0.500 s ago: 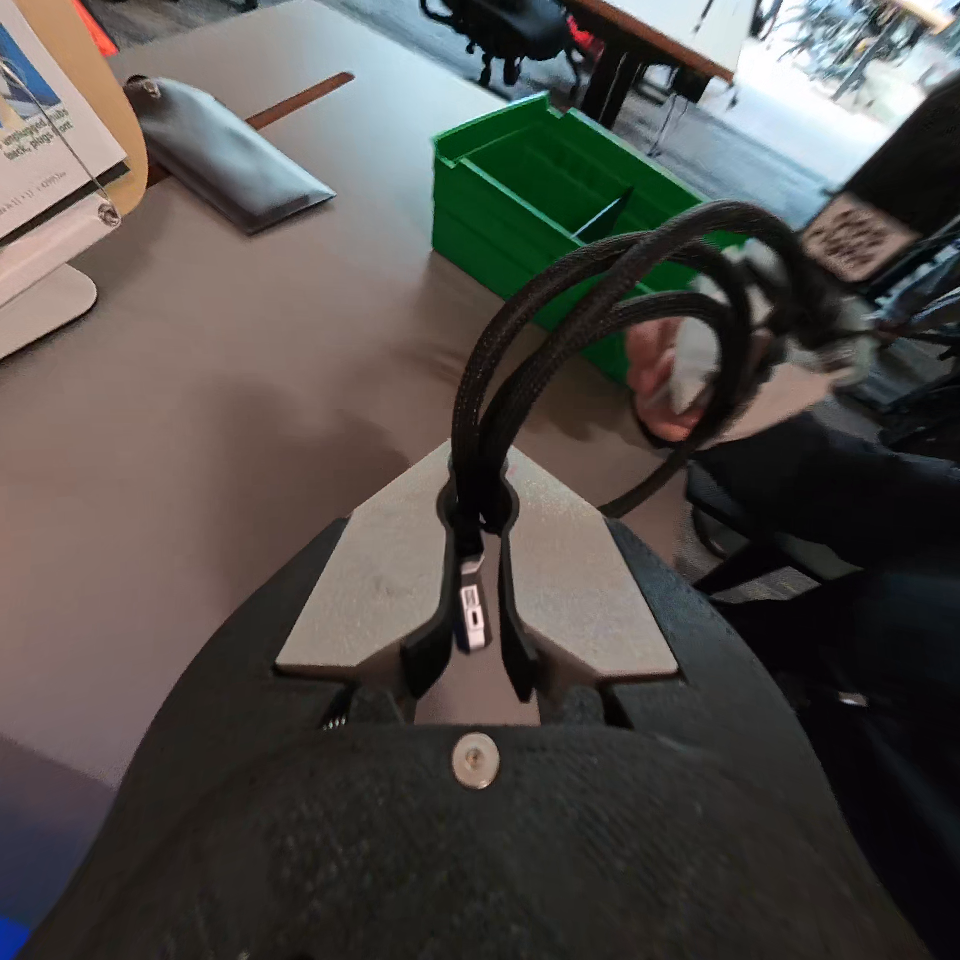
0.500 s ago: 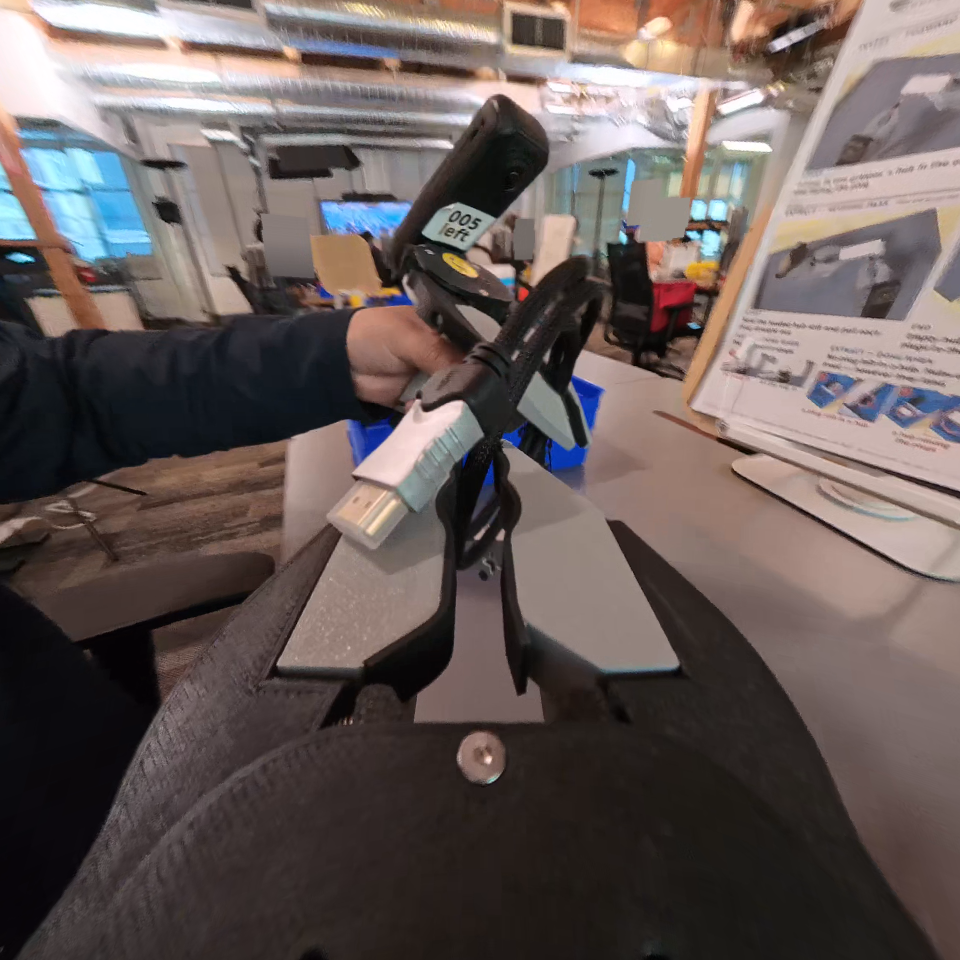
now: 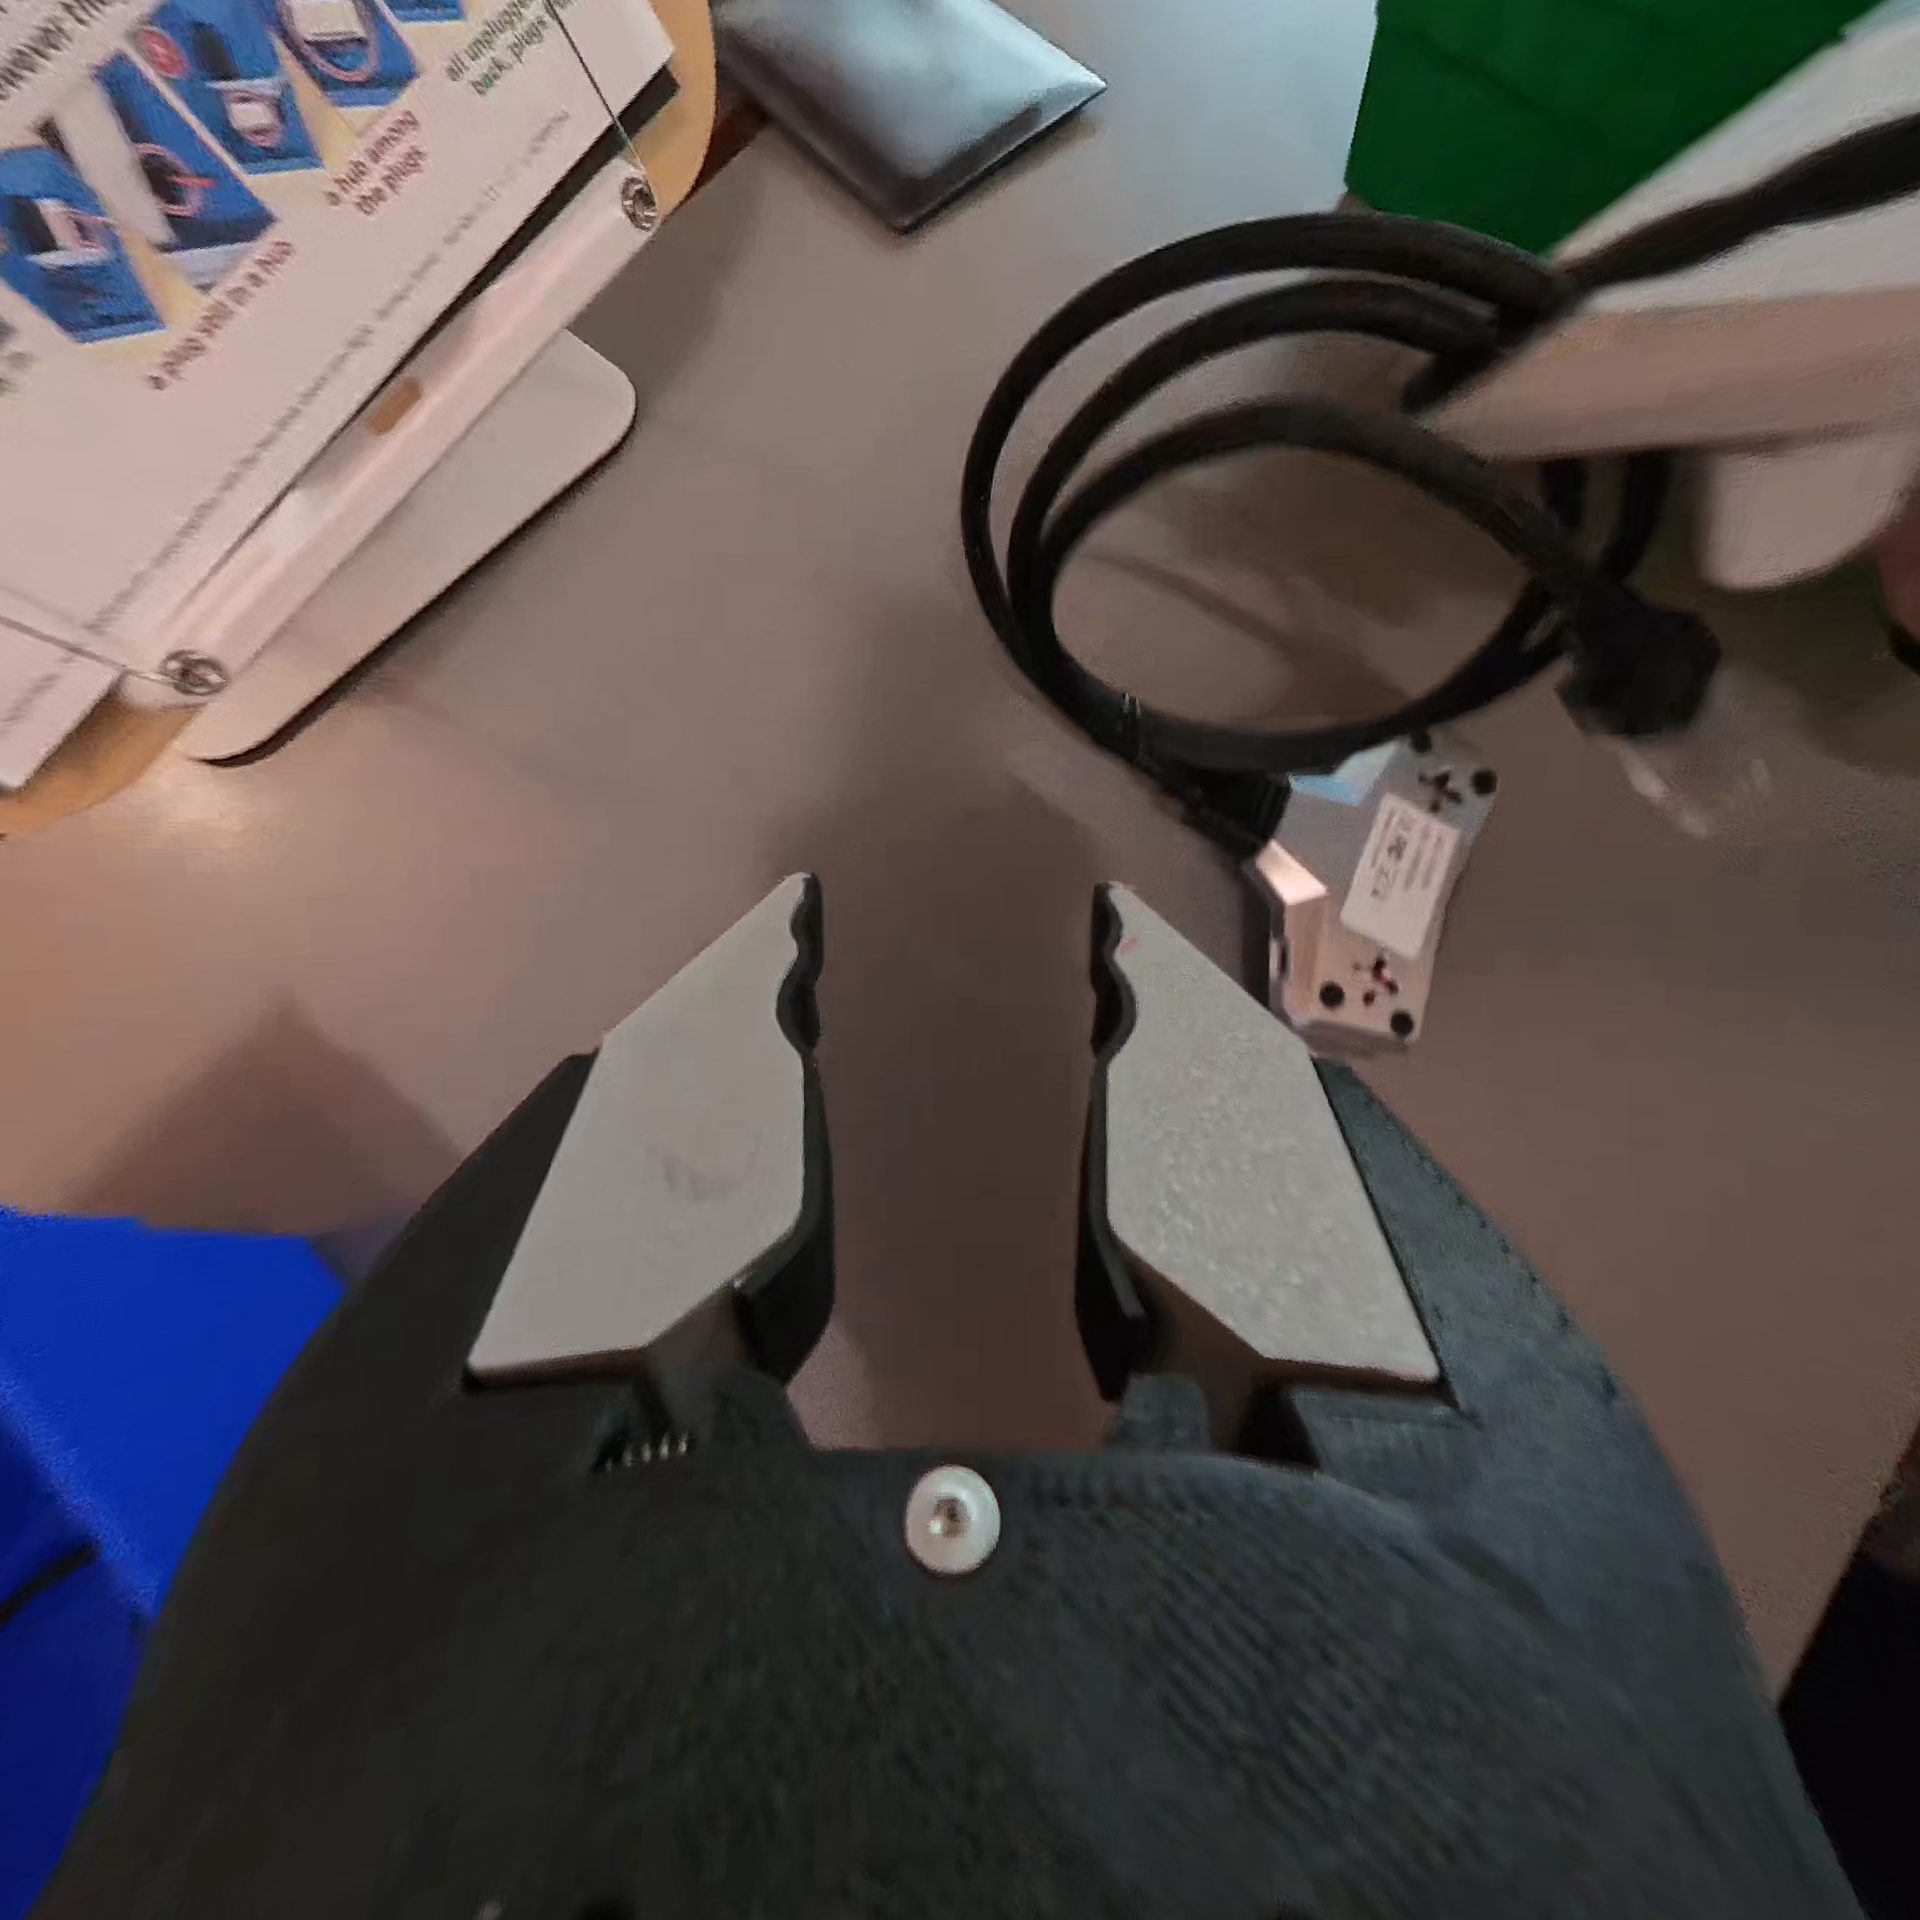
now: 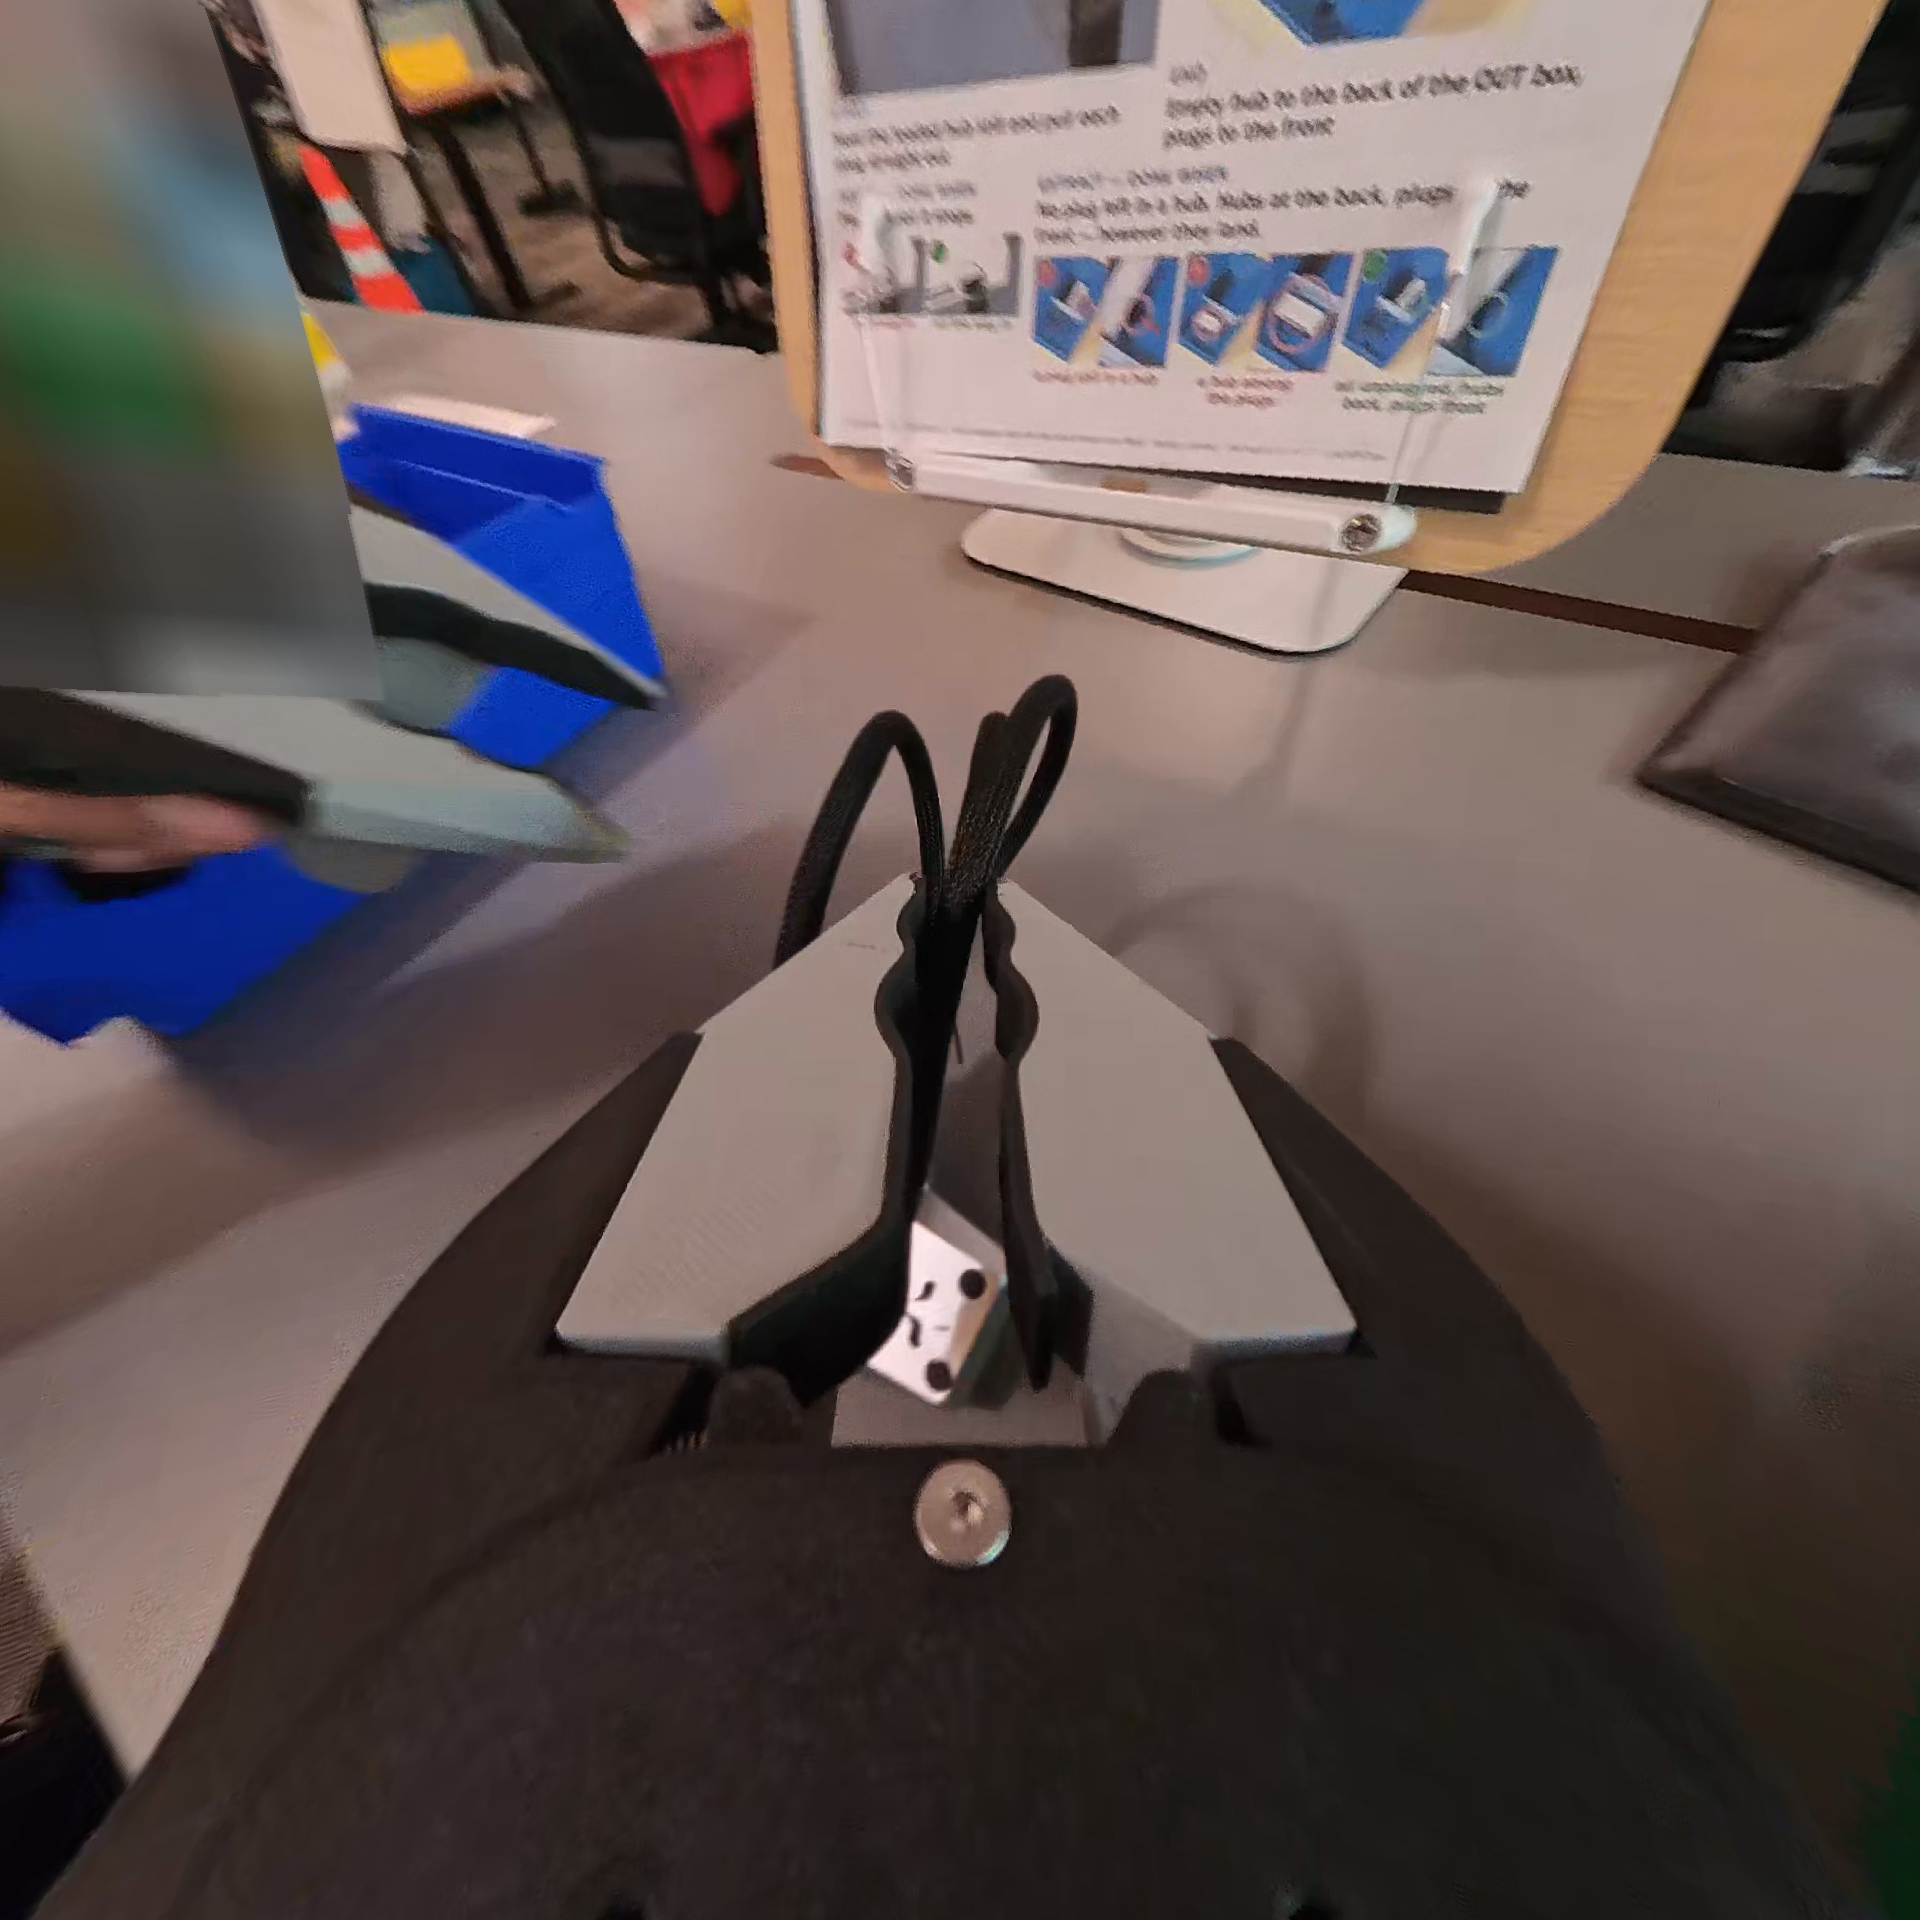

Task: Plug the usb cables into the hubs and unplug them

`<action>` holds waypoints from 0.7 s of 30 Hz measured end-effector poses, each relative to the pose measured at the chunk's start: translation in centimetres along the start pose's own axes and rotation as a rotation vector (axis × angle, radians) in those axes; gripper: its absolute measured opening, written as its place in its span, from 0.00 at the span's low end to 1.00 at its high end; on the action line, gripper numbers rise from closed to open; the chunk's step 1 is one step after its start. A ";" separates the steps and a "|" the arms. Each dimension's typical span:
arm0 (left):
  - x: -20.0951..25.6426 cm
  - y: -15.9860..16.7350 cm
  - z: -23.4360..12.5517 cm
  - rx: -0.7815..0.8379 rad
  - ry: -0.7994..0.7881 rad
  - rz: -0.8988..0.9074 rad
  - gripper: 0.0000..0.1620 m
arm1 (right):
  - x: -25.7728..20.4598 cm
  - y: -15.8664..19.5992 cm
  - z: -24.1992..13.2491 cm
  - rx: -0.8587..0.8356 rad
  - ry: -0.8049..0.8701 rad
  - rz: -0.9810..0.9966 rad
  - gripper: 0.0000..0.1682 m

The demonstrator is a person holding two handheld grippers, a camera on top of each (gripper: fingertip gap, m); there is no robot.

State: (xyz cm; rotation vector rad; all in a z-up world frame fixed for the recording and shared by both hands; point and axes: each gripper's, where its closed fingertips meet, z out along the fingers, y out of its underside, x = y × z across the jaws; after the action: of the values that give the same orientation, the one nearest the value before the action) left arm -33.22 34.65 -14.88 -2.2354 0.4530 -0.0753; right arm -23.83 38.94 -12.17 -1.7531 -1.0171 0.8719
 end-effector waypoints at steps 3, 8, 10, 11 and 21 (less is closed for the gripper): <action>0.2 1.5 -2.2 0.012 -0.035 0.052 0.29 | 1.8 1.2 2.0 -0.075 0.090 -0.028 0.05; 1.3 4.1 -5.8 0.025 -0.069 0.108 0.24 | 5.7 3.0 3.6 -0.281 0.253 -0.147 0.07; 2.1 5.0 -7.1 0.020 -0.072 0.119 0.21 | 6.1 2.3 2.8 -0.269 0.284 -0.185 0.12; 2.4 5.2 -7.9 0.022 -0.085 0.130 0.21 | 6.2 1.8 2.3 -0.250 0.291 -0.194 0.13; 0.1 4.2 -19.8 0.234 -0.137 0.045 0.33 | 6.5 0.8 -3.8 -0.132 0.401 -0.289 0.29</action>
State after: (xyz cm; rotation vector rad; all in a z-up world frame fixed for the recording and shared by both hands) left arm -38.41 17.63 -5.17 -1.9854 0.3975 0.0463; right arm -17.60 43.29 -12.42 -1.7415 -1.0376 0.2625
